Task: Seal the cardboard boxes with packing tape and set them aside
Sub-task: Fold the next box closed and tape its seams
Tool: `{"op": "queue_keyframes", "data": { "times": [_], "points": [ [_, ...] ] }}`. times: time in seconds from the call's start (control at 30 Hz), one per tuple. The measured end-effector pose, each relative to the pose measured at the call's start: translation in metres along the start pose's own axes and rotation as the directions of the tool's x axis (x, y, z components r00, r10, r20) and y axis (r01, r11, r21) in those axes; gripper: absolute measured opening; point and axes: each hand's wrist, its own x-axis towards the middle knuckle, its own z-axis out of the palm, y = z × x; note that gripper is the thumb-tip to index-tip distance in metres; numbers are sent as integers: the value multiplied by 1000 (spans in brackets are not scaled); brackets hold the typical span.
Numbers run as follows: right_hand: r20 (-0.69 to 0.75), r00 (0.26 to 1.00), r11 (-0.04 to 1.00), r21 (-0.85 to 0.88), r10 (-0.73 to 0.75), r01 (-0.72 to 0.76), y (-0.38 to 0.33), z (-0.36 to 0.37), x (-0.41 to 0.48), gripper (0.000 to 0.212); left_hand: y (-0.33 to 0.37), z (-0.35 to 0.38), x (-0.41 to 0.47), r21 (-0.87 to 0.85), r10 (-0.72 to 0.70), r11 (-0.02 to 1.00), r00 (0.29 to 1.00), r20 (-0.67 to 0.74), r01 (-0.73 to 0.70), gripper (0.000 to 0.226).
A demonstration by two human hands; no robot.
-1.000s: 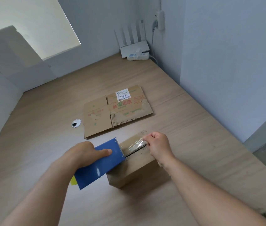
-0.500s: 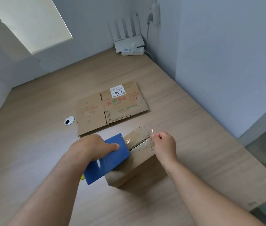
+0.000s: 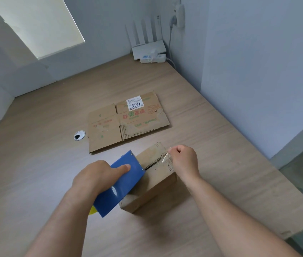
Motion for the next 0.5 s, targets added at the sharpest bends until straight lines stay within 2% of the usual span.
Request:
{"op": "queue_keyframes", "data": {
  "times": [0.1,0.23,0.5],
  "points": [
    [-27,993,990,80,-114,116,-7,7,-12,24,-5,1,2,-49,-14,999,1000,-7,14,62],
    [39,999,973,233,-11,2,-1,12,-13,23,-10,1,1,-83,-26,996,1000,-13,25,64],
    [-28,999,964,266,25,-17,4,17,-2,21,-7,5,-17,-1,34,999,996,-81,-34,61]
  ]
}}
